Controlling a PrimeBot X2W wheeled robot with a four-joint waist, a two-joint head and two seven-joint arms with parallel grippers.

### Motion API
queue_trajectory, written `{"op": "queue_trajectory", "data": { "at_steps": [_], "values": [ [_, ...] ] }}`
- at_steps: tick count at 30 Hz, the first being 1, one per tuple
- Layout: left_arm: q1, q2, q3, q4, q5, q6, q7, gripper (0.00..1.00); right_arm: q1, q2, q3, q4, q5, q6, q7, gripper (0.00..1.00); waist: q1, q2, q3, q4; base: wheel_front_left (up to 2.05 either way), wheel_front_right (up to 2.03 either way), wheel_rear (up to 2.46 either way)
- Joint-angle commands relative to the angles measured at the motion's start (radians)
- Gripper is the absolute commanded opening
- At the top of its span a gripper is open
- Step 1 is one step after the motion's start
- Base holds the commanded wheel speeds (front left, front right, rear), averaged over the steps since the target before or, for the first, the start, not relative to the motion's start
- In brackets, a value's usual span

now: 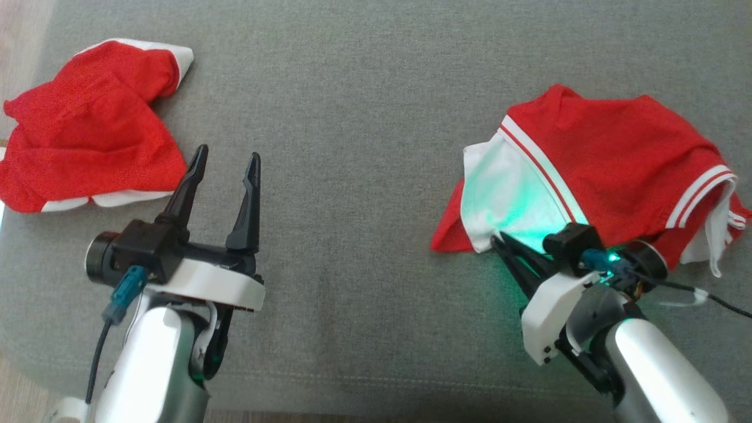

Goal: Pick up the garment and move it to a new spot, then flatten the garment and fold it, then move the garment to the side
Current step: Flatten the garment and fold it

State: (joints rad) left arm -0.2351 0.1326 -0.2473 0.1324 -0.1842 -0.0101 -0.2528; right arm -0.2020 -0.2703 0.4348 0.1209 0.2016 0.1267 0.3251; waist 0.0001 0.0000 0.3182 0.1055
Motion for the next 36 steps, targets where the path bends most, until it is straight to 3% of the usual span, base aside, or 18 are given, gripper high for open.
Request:
{"op": "queue_trajectory", "data": {
  "at_steps": [1, 15, 22, 26, 36],
  "values": [
    [-0.030, 0.012, 0.041, -0.026, 0.009, -0.004, -0.009, 1.00, -0.010, 0.000, 0.001, -0.052, 0.007, 0.004, -0.019, 0.00, -0.0001, 0.0000, -0.008, -0.004, 0.00, 0.00, 0.00],
    [-0.017, 0.015, 0.060, -0.023, 0.028, -0.010, -0.009, 1.00, -0.091, 0.056, -0.089, -0.294, 0.070, 0.004, -0.082, 0.00, -0.0001, 0.0000, -0.053, -0.027, 0.00, 0.00, 0.00],
    [-0.013, 0.013, 0.061, -0.023, 0.032, -0.013, -0.009, 1.00, -0.159, 0.138, -0.093, -0.355, 0.118, 0.004, -0.123, 0.00, -0.0001, 0.0000, -0.062, -0.028, 0.00, 0.00, 0.00],
    [-0.011, 0.012, 0.063, -0.027, 0.033, -0.013, -0.009, 1.00, -0.168, 0.162, -0.147, -0.351, 0.138, 0.004, -0.131, 0.00, -0.0001, 0.0000, -0.060, -0.030, 0.00, 0.00, 0.00],
    [-0.022, 0.001, 0.060, -0.030, 0.034, -0.020, -0.009, 1.00, -0.122, 0.144, -0.457, -0.163, 0.136, 0.004, -0.117, 0.00, -0.0001, 0.0000, -0.013, -0.039, 0.00, 0.00, 0.00]
  ]
}}
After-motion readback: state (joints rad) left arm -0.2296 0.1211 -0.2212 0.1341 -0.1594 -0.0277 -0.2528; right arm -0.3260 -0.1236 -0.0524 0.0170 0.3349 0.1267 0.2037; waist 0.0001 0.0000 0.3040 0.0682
